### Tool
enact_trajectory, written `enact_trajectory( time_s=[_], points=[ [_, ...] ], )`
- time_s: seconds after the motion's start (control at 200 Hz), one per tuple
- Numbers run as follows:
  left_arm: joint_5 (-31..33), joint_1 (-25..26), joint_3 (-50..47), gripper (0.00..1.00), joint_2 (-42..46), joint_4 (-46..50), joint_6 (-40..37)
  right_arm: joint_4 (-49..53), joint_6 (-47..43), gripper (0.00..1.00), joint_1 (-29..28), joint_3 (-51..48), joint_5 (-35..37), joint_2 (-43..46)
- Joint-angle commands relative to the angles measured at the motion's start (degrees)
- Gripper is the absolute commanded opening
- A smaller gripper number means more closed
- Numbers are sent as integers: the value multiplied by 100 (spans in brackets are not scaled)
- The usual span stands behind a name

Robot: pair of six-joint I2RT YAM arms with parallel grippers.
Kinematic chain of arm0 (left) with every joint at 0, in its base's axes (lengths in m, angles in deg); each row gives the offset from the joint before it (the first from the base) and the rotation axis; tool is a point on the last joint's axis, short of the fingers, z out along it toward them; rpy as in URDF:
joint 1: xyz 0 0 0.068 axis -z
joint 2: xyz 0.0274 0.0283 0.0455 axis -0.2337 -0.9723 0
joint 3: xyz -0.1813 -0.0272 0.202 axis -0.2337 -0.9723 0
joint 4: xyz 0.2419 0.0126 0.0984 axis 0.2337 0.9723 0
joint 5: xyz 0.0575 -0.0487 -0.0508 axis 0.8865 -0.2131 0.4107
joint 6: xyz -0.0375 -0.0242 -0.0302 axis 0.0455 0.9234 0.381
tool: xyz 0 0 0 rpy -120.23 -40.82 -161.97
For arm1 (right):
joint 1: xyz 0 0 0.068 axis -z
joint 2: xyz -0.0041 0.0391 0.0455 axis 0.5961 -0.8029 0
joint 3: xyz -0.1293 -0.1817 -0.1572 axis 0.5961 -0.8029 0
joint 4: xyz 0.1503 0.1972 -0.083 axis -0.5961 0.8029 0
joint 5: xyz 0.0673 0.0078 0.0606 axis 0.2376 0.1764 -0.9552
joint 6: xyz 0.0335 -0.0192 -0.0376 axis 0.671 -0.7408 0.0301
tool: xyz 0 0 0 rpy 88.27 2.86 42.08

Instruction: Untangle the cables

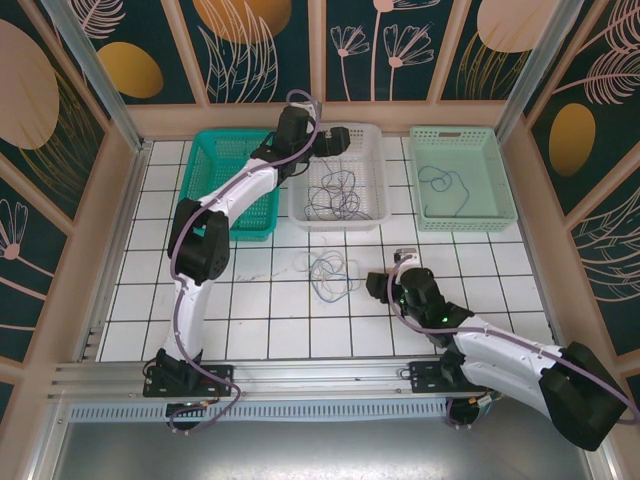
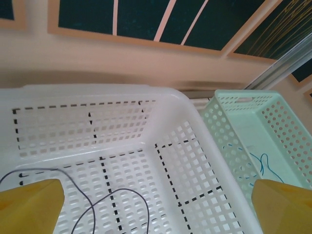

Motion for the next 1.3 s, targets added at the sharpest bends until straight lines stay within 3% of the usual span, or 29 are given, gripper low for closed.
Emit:
enact_trajectory(
  time_s=[0.0,0.115,0.295,0.58,0.911,1.171,1.296],
  points=[
    [409,79,48,99,474,336,-504,-151,-141,56,54,245,-35,-66],
    [583,116,55,99,615,574,-683,-137,-206,56,59,306,-25,-102],
    [651,192,-776,98,1273,140,-762,-175,-331,56,67,382,-157,-186],
    [388,227,-3171,99,2768,-1276,-582,-349,-752,55,2,760,-879,-900],
    [384,236,-4943,99,4029,-1701,-288,-558,-1446,53,-214,1269,-1512,-1948],
    [297,239,-5886,98,4663,-1866,-98,-310,-1682,53,-223,1609,-1432,-2602],
    [250,236,-6215,99,4864,-2147,103,-321,-1699,48,-222,1830,-1386,-3065]
  ],
)
